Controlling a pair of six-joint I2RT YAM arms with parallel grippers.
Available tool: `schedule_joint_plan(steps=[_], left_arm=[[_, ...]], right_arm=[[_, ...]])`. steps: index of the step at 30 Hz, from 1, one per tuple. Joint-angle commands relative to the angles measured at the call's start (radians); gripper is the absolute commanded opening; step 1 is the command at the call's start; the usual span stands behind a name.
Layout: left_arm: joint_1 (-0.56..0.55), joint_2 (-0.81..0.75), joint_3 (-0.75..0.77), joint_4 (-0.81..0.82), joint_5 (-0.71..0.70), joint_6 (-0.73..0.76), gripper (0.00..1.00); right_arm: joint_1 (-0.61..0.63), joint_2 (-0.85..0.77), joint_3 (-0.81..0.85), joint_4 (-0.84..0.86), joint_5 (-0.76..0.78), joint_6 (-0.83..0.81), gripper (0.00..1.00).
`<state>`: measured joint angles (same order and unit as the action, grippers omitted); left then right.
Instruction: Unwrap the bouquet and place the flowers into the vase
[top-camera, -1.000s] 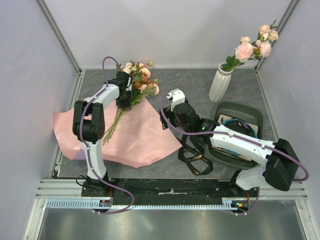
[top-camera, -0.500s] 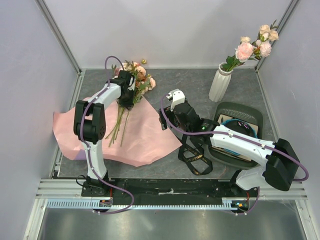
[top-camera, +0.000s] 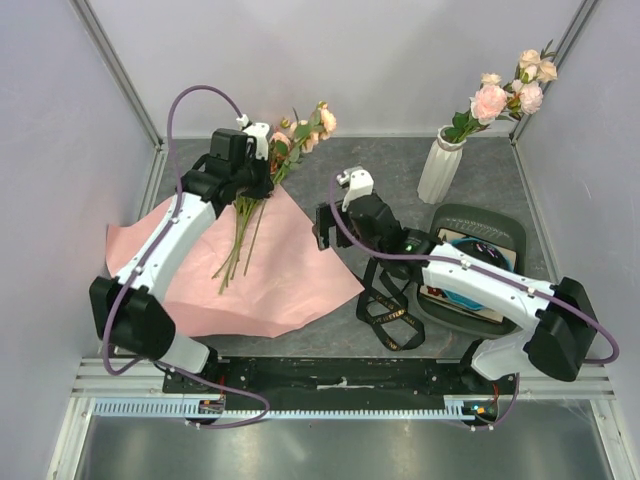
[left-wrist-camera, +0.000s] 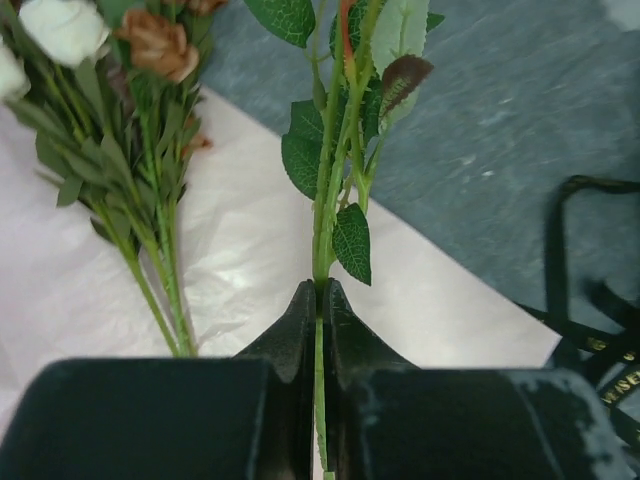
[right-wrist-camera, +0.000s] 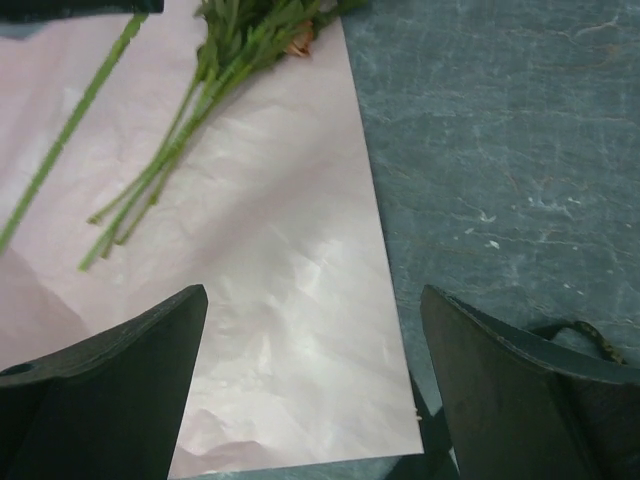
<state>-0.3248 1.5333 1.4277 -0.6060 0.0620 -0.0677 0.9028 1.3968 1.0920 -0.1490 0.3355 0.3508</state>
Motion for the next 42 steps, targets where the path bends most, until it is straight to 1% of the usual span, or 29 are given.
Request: schedule_joint_plan(steps=[1,2,3,5,6,7,11,13,15,17,20,22,23,25,26,28,29,30,32,33,34,35,36,37,38,39,40,42], left_arm=[[-0.006,-0.096,-0.058,0.138,0.195,0.017,0.02],[-0.011,-0.098,-0.056,0.141,0.214,0.013,0.02],[-0.016,-0.101,-0.052,0.143,0.226,0.008,0.02],[-0.020,-0.105,-0.050,0.149,0.274,-0.012,0.02],[-0.023,-0.114,-0.055,0.159,0.292,-0.021,0.02],[-0.023,-0.117,-0.059,0.169,0.332,-0.033,0.02],[-0.033,-0.139,-0.070,0.196,0.390,-0.058,0.02],[-0.039,-0.145,-0.070,0.204,0.420,-0.066,0.02],[-0.045,-0.153,-0.072,0.209,0.432,-0.070,0.02],[-0.043,-0.160,-0.073,0.212,0.441,-0.073,0.02],[-0.043,-0.165,-0.078,0.224,0.458,-0.084,0.02],[-0.046,-0.164,-0.078,0.227,0.478,-0.089,0.02],[-0.049,-0.163,-0.078,0.229,0.483,-0.090,0.02],[-0.049,-0.162,-0.076,0.229,0.490,-0.092,0.02],[-0.049,-0.162,-0.076,0.229,0.492,-0.093,0.02],[-0.049,-0.160,-0.073,0.223,0.504,-0.093,0.02],[-0.049,-0.157,-0.064,0.218,0.509,-0.095,0.02],[-0.049,-0.153,-0.059,0.213,0.521,-0.095,0.02],[-0.048,-0.148,-0.037,0.187,0.522,-0.096,0.09],[-0.048,-0.148,-0.033,0.181,0.512,-0.096,0.17],[-0.046,-0.151,-0.032,0.177,0.498,-0.098,0.36],[-0.045,-0.157,-0.036,0.178,0.481,-0.101,0.43],[-0.043,-0.162,-0.041,0.183,0.451,-0.104,0.48],[-0.043,-0.171,-0.042,0.184,0.440,-0.109,0.54],[-0.039,-0.174,-0.049,0.190,0.427,-0.110,0.56],[-0.040,-0.179,-0.052,0.195,0.415,-0.113,0.57],[-0.037,-0.185,-0.056,0.198,0.406,-0.116,0.59],[-0.033,-0.187,-0.059,0.203,0.391,-0.126,0.60]], right_arm=[[-0.093,-0.021,0.077,0.066,-0.142,0.209,0.95],[-0.154,-0.024,0.074,0.080,-0.176,0.264,0.96],[-0.188,-0.028,0.069,0.130,-0.256,0.378,0.96],[-0.241,-0.027,0.043,0.227,-0.332,0.436,0.96],[-0.245,-0.022,0.043,0.279,-0.355,0.459,0.96],[-0.243,-0.018,0.054,0.293,-0.358,0.465,0.96],[-0.245,0.048,0.097,0.333,-0.383,0.519,0.96],[-0.245,0.068,0.101,0.388,-0.400,0.557,0.95],[-0.242,0.102,0.100,0.442,-0.406,0.577,0.92],[-0.242,0.140,0.108,0.445,-0.406,0.612,0.89],[-0.240,0.185,0.109,0.494,-0.437,0.651,0.81],[-0.240,0.202,0.117,0.506,-0.429,0.652,0.76],[-0.240,0.212,0.120,0.503,-0.412,0.651,0.68],[-0.239,0.217,0.129,0.505,-0.408,0.642,0.54],[-0.239,0.218,0.134,0.508,-0.406,0.616,0.44],[-0.242,0.219,0.157,0.499,-0.403,0.587,0.32],[-0.242,0.215,0.167,0.473,-0.397,0.565,0.19],[-0.243,0.212,0.193,0.457,-0.380,0.518,0.11],[-0.248,0.199,0.222,0.415,-0.371,0.453,0.00],[-0.249,0.192,0.258,0.396,-0.348,0.377,0.00],[-0.252,0.176,0.273,0.378,-0.342,0.331,0.00],[-0.254,0.163,0.290,0.332,-0.311,0.280,0.00],[-0.254,0.153,0.327,0.304,-0.281,0.148,0.00],[-0.254,0.134,0.348,0.274,-0.206,0.082,0.00],[-0.254,0.127,0.373,0.208,-0.146,0.007,0.00],[-0.254,0.117,0.417,0.181,-0.086,-0.056,0.00],[-0.255,0.102,0.433,0.163,0.048,-0.187,0.00],[-0.258,0.087,0.466,0.167,0.166,-0.306,0.00]])
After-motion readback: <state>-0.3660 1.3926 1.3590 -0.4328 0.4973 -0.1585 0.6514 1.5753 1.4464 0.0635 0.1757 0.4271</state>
